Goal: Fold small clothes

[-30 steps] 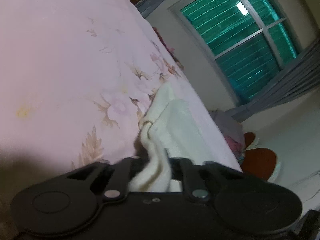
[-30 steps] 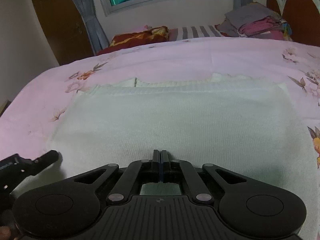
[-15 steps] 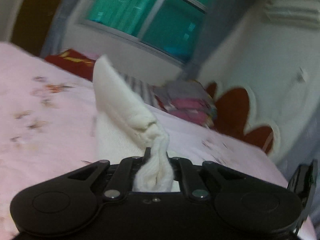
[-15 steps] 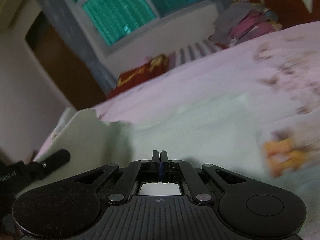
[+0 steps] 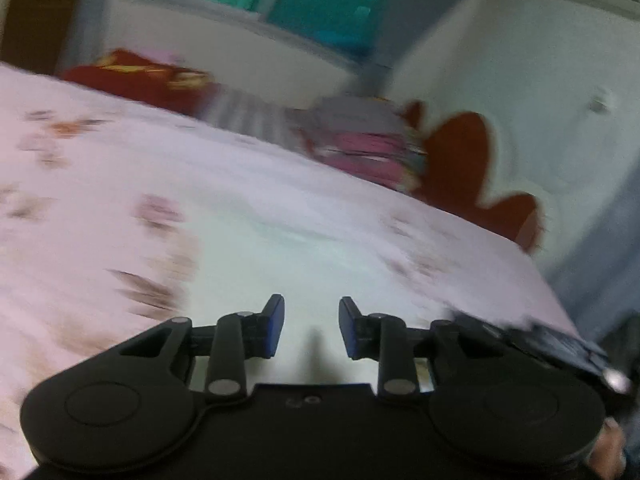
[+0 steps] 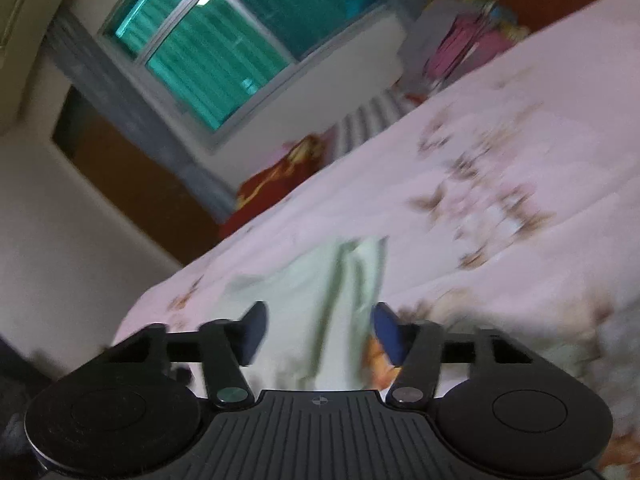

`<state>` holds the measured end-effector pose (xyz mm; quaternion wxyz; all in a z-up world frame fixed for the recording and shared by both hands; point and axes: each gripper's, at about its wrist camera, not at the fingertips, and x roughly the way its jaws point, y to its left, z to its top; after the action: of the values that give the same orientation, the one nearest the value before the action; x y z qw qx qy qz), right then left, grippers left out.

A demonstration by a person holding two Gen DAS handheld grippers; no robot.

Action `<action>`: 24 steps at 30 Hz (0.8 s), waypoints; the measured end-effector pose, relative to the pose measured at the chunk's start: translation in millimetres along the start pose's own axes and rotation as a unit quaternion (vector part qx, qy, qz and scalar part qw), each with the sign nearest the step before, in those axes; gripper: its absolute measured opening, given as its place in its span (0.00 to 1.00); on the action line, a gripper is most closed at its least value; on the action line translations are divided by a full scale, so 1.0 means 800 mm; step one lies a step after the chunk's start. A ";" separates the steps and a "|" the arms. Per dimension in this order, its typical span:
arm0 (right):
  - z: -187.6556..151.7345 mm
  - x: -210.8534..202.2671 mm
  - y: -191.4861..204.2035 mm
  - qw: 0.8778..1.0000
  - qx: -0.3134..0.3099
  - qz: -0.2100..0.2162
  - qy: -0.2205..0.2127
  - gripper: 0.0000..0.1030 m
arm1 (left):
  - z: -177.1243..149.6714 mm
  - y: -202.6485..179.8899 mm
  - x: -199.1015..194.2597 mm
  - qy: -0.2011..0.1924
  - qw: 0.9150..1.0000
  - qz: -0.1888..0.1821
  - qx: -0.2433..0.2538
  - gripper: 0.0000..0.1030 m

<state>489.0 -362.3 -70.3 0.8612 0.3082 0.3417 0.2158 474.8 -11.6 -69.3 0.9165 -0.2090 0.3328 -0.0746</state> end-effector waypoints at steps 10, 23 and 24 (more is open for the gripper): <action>-0.030 0.080 0.025 0.996 -0.002 0.004 0.089 0.48 | -0.001 0.065 0.053 0.064 0.998 0.023 -0.012 0.28; -0.033 0.111 0.052 0.991 -0.053 -0.062 0.107 0.11 | 0.000 0.060 0.050 0.068 0.997 -0.004 0.018 0.27; -0.034 0.106 0.054 0.991 -0.058 -0.062 0.101 0.10 | 0.002 0.056 0.047 0.067 0.997 -0.008 0.020 0.27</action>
<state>519.6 -271.4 -95.0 0.8505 0.2121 0.4325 0.2114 504.7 19.1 -109.0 0.8954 -0.1877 0.3905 -0.1028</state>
